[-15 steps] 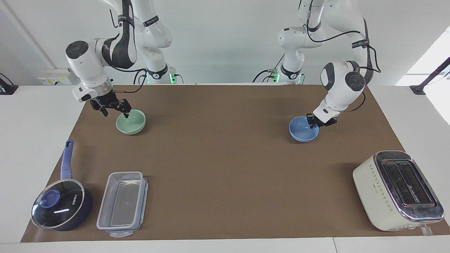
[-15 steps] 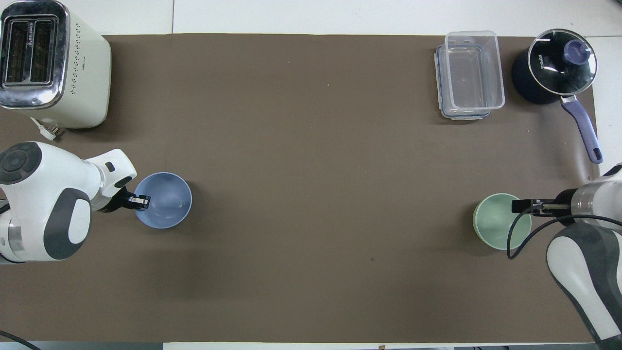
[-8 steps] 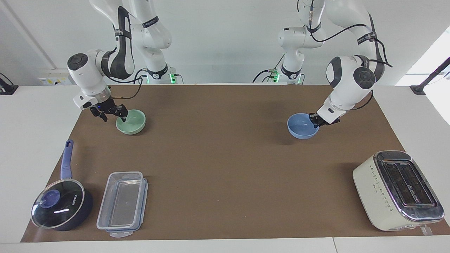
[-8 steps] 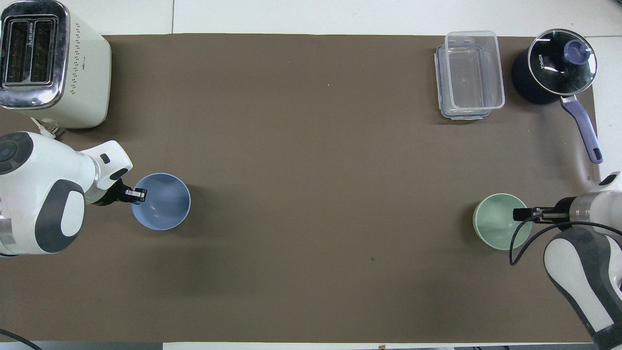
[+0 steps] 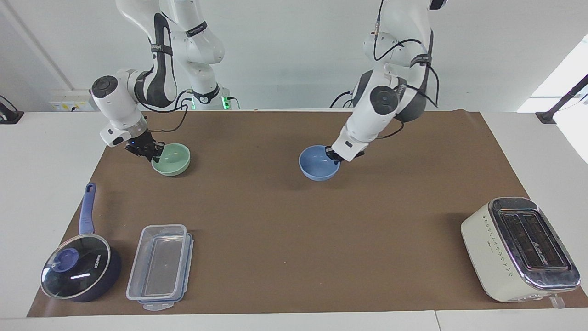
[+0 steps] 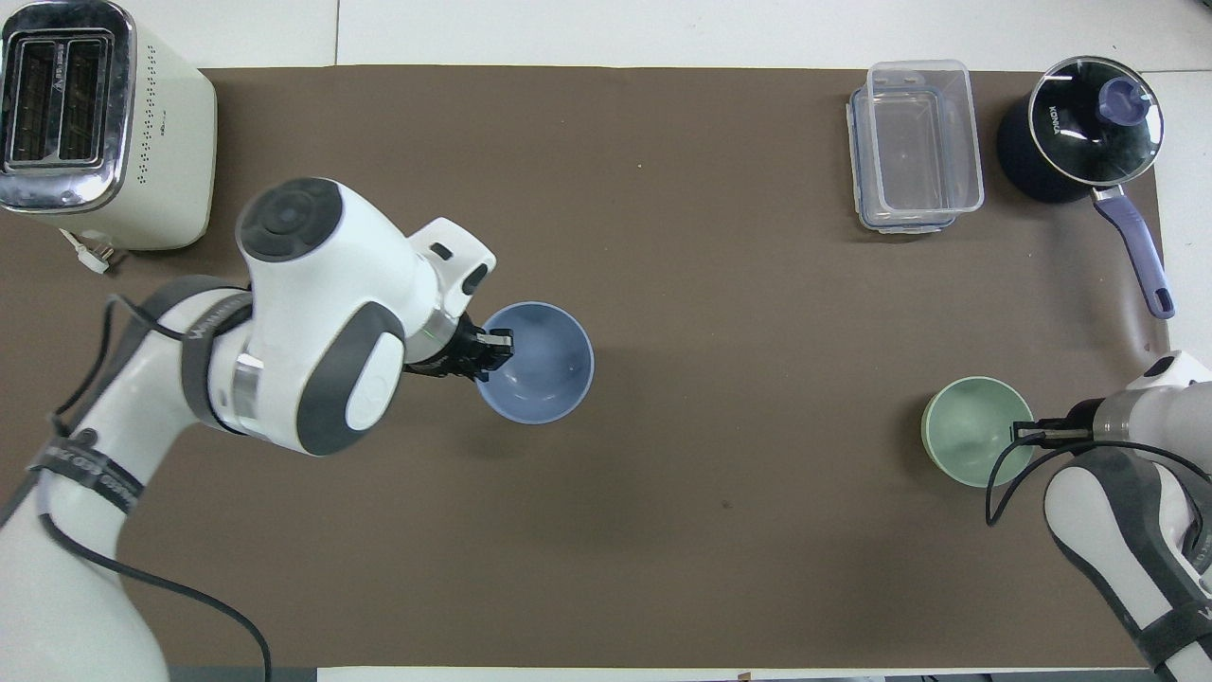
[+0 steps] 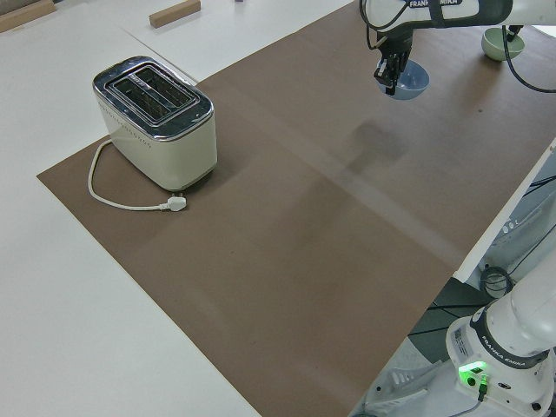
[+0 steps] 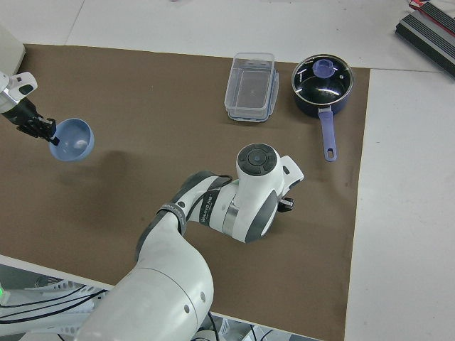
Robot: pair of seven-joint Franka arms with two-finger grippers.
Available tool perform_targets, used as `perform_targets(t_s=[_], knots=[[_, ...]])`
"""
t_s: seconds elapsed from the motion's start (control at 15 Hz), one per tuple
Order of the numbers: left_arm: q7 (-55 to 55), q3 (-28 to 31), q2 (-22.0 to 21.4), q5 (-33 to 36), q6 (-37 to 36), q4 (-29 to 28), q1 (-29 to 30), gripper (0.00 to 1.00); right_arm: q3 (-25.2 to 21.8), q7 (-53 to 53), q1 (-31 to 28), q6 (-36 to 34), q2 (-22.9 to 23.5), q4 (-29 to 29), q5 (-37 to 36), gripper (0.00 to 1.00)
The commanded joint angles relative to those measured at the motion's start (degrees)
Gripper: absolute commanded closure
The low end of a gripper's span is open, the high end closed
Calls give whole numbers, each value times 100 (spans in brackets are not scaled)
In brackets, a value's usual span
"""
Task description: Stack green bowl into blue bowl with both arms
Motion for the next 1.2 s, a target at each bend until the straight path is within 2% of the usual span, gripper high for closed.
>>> perform_targets(t_s=[0.0,0.2,0.33,0.47,0.6,0.67,0.73,0.93,1.13], knots=[[-63,110,184,-289,282,-124,-251,100,35,-160,8,-209,-119,91,108,100],[-89,110,352,-359,519,-256,-418,100,96,-116,34,-1016,-154,811,169,100],[-116,110,396,-369,730,-352,-436,100,140,6,253,-1386,-163,1216,467,100],[-90,110,396,-369,784,-414,-445,100,149,305,464,-1624,-285,1314,494,100],[-54,110,396,-369,767,-432,-454,100,149,761,911,-1651,-417,1314,494,100],[-28,110,396,-369,766,-423,-445,79,158,937,1079,-1643,-426,1314,494,100],[-28,110,387,-369,749,-414,-454,1,149,1009,1219,-1616,-427,1314,494,100],[-28,153,-42,-360,181,-231,-148,0,158,1446,1860,-1529,-392,1305,529,100],[182,180,-333,-273,-935,532,703,0,149,2202,2563,-1239,-278,1305,925,100]])
